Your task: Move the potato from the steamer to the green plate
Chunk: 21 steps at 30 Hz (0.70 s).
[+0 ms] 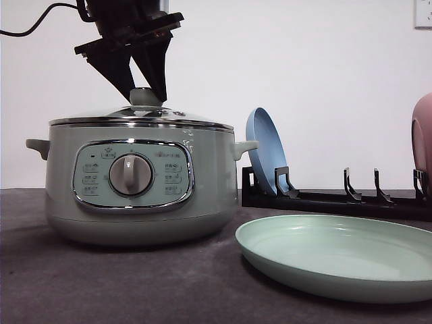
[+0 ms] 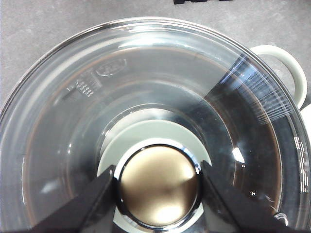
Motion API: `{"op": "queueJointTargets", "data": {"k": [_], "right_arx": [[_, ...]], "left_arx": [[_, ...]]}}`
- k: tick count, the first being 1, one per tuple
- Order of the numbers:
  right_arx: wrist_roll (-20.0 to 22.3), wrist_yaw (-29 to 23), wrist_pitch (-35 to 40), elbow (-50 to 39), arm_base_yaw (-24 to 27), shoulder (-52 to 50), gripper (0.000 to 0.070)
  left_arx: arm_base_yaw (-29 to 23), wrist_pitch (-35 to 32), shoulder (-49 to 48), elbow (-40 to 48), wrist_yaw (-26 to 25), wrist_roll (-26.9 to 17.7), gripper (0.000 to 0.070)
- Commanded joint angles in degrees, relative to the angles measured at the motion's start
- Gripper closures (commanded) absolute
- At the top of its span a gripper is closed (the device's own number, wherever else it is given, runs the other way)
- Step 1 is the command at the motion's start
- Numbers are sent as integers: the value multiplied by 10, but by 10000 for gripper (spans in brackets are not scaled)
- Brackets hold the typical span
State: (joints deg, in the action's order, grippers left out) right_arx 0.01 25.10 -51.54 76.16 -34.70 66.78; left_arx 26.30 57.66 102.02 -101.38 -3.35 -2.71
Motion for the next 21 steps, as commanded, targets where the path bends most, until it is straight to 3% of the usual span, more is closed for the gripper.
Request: {"op": "queueJointTargets", "data": {"k": [1, 21], "right_arx": [[6, -1, 7, 8, -3, 6, 358], [4, -1, 18, 8, -3, 6, 358]], "left_arx": [[4, 25, 11, -12, -5, 6, 700], [-14, 4, -42, -12, -4, 4, 698]]}}
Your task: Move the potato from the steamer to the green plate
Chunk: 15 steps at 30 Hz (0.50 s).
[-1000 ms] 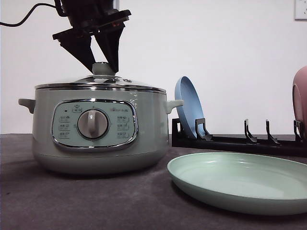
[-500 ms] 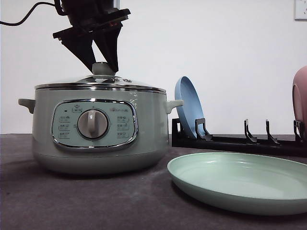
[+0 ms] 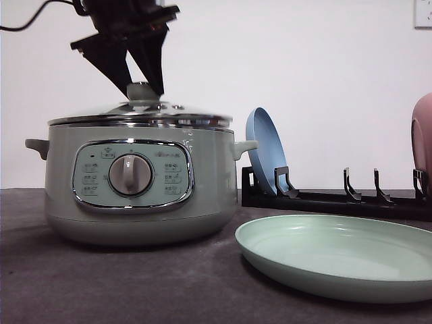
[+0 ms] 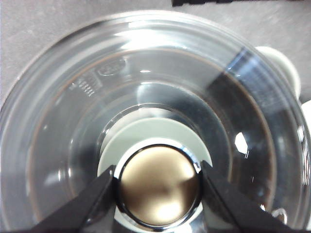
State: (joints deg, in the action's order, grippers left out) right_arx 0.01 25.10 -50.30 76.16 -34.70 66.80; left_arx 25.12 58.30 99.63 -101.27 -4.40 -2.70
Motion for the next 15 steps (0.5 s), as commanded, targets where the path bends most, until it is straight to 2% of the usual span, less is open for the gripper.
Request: {"op": "queueJointTargets", "data": {"k": [1, 11, 15], "right_arx": [[4, -1, 6, 8, -3, 6, 358], [4, -1, 6, 8, -3, 6, 358], [0, -1, 6, 8, -3, 6, 358]], "left_arx": [[-5, -2, -24, -13, 6, 4, 698], [-38, -5, -74, -13, 7, 4, 698], [-58, -3, -99, -13, 31, 3, 698]]}}
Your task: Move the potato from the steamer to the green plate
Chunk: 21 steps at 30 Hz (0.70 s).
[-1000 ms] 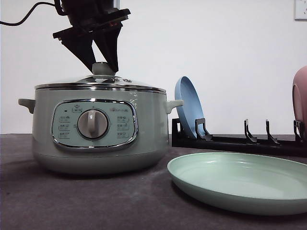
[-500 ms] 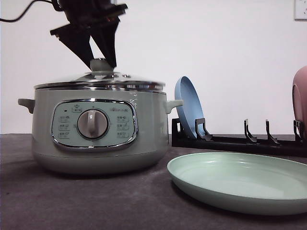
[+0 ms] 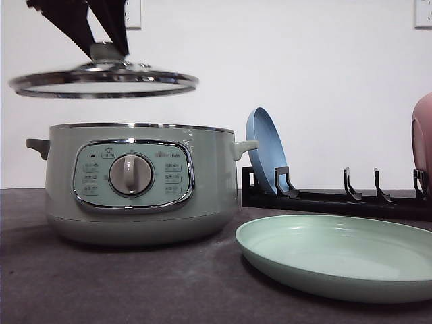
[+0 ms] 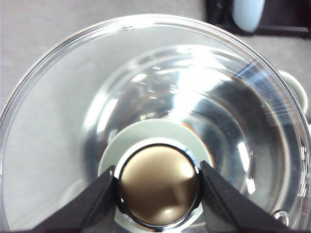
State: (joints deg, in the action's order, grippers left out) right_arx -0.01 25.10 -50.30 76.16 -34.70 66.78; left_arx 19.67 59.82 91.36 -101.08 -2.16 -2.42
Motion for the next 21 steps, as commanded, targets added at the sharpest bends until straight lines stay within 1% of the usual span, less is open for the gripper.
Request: {"op": "queueJointTargets", "data": {"k": [1, 15, 17, 19, 20, 21], "right_arx": [[0, -1, 6, 8, -3, 6, 358], [-22, -2, 9, 8, -3, 6, 354], [-37, -10, 14, 8, -3, 7, 320], [-52, -16, 19, 8, -4, 11, 208], [-56, -17, 23, 8, -4, 14, 172], [-60, -18, 29, 8, -4, 18, 164]], "left_arx": [[-9, -18, -22, -15, 15, 0, 699], [-135, 1, -64, -15, 23, -2, 699], [-151, 5, -64, -15, 22, -2, 699], [-166, 8, -64, -15, 22, -2, 699], [-171, 9, -64, -15, 22, -2, 699], [-176, 9, -64, -15, 22, -2, 699]]}}
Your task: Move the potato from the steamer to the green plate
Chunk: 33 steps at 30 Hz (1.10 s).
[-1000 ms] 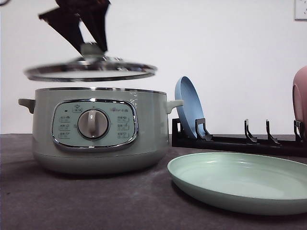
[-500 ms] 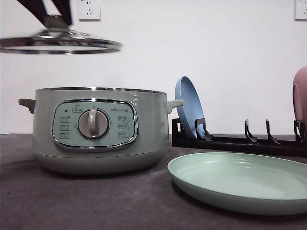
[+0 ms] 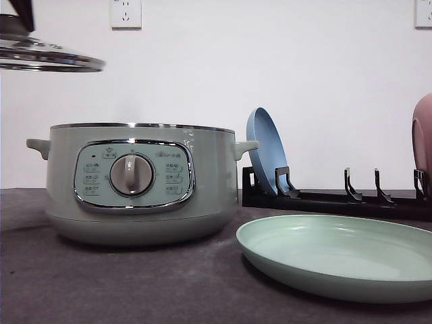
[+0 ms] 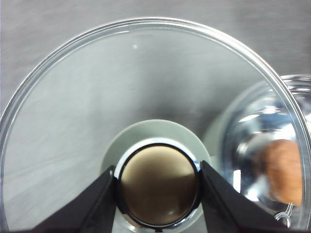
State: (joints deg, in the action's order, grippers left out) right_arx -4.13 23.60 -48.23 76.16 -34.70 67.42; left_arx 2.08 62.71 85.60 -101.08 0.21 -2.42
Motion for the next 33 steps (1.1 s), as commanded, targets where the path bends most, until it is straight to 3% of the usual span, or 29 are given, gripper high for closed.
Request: {"op": "queueJointTargets", "data": {"k": [1, 7, 14, 25, 33], "right_arx": [[-23, -4, 15, 8, -4, 16, 163], [-42, -6, 52, 34, -6, 68, 162], [-42, -16, 50, 160, -20, 205, 163], [-54, -89, 46, 357, -49, 435, 162], [-64, -137, 54, 424, -70, 538, 161]], "left_arx": [[-4, -20, -6, -15, -1, -2, 699], [-14, -20, -6, -15, -1, -2, 699], [-15, -20, -6, -15, -1, -2, 699], [-15, -21, -6, -15, -1, -1, 699], [-17, -20, -6, -15, -1, -1, 699]]}}
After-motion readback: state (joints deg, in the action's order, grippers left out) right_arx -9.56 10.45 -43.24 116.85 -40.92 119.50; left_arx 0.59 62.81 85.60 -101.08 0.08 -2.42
